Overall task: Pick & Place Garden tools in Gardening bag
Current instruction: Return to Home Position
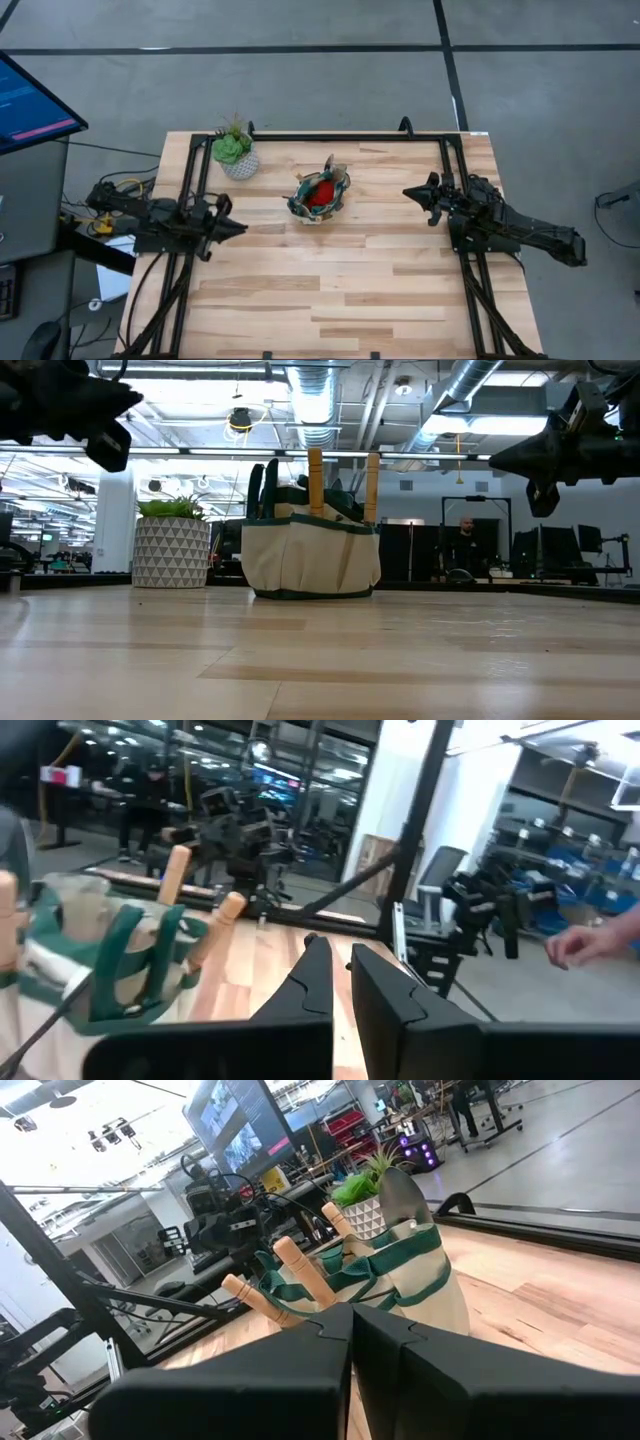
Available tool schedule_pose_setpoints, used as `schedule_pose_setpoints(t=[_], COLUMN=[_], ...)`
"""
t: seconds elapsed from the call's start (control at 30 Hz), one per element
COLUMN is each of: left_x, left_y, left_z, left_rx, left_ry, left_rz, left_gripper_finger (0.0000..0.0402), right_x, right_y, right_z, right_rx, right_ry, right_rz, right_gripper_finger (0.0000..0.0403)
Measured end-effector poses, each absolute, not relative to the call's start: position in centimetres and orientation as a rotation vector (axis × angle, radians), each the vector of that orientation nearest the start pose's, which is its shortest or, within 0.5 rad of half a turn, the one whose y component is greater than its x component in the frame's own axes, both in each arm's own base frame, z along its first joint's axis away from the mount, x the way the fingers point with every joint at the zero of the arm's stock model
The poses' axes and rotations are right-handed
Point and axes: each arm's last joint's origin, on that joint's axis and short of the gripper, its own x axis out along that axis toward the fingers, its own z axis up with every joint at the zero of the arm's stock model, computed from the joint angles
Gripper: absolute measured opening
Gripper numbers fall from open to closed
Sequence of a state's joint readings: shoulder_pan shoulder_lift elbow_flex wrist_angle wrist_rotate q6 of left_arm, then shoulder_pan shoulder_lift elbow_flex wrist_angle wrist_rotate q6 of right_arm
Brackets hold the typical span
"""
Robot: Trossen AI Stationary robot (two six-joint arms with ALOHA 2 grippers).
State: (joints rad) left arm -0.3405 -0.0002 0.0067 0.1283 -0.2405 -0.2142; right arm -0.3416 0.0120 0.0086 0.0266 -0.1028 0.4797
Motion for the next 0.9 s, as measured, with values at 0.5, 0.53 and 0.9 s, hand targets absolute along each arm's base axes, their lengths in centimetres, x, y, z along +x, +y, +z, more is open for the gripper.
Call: schedule_pose_setpoints(t=[0.5, 0.53, 0.9], left_x=[9.35, 9.35, 9.35], left_y=[-2.28, -2.28, -2.27], left_z=[17.74, 17.73, 17.77], left_rx=[-0.182, -0.182, -0.185], left_ry=[-0.119, -0.119, -0.122], left_rz=[-0.005, -0.005, -0.005], left_gripper_finger=[0.0001, 0.0001, 0.0004], right_x=[9.31, 9.31, 9.31], right_y=[-2.99, -3.0, -2.99], right_z=[16.79, 16.79, 16.78], right_rx=[0.473, 0.473, 0.473], right_ry=[-0.078, -0.078, -0.076], right_rz=[-0.229, -0.229, -0.229], right_gripper_finger=[0.0, 0.0, 0.0])
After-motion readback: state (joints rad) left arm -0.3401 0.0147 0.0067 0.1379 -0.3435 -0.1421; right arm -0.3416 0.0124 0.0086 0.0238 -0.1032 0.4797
